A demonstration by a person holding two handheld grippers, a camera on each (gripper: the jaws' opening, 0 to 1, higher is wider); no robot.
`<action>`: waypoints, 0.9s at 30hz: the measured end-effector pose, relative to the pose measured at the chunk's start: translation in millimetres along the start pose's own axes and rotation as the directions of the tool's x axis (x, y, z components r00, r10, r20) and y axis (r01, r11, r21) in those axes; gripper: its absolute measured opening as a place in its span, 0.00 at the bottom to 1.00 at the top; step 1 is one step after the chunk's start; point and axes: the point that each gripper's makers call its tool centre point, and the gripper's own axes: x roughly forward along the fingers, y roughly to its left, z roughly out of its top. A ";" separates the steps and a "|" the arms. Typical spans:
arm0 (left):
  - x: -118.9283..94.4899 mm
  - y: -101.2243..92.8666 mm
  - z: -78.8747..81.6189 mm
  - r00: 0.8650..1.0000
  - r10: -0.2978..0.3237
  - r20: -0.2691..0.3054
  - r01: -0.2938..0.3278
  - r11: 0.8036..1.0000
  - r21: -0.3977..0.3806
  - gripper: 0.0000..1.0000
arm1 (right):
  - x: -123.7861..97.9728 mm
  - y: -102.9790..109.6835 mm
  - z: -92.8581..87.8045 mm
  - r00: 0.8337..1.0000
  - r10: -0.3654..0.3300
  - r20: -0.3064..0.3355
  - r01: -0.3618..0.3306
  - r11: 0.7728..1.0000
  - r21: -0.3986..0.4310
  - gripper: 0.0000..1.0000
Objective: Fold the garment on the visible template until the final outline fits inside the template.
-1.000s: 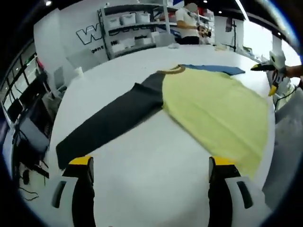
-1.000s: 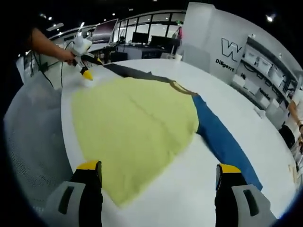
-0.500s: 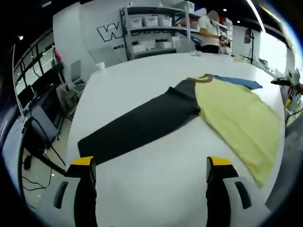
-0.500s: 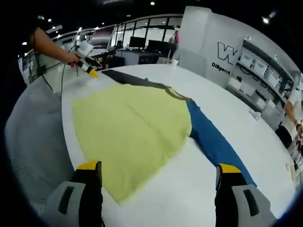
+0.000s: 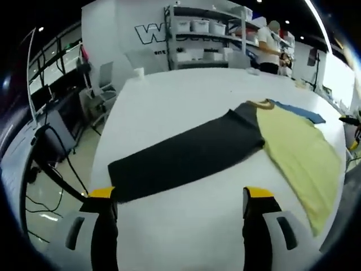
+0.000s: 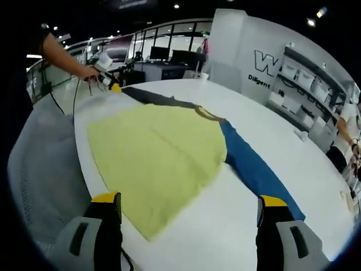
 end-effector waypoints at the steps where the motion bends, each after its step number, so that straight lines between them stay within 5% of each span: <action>1: 0.2 2.8 0.5 1.000 0.004 0.003 -0.004 1.000 -0.006 0.87 | -0.4 0.1 -1.3 1.000 0.001 -0.009 -0.001 1.000 -0.009 0.99; 11: 6.3 36.3 -4.1 0.999 0.046 -0.022 -0.048 0.997 -0.066 0.80 | 1.2 -4.1 4.8 1.000 -0.015 0.004 0.015 1.000 0.020 0.99; 14: 7.5 45.3 -6.7 0.998 0.060 -0.034 -0.065 0.988 -0.137 0.70 | 1.0 -4.0 5.3 1.000 -0.017 0.007 0.017 0.999 0.027 0.99; 27: 35.3 77.0 -19.0 0.994 0.086 -0.070 -0.100 0.970 -0.224 0.48 | -4.4 -3.6 0.8 1.000 -0.026 0.001 0.026 0.998 0.054 0.99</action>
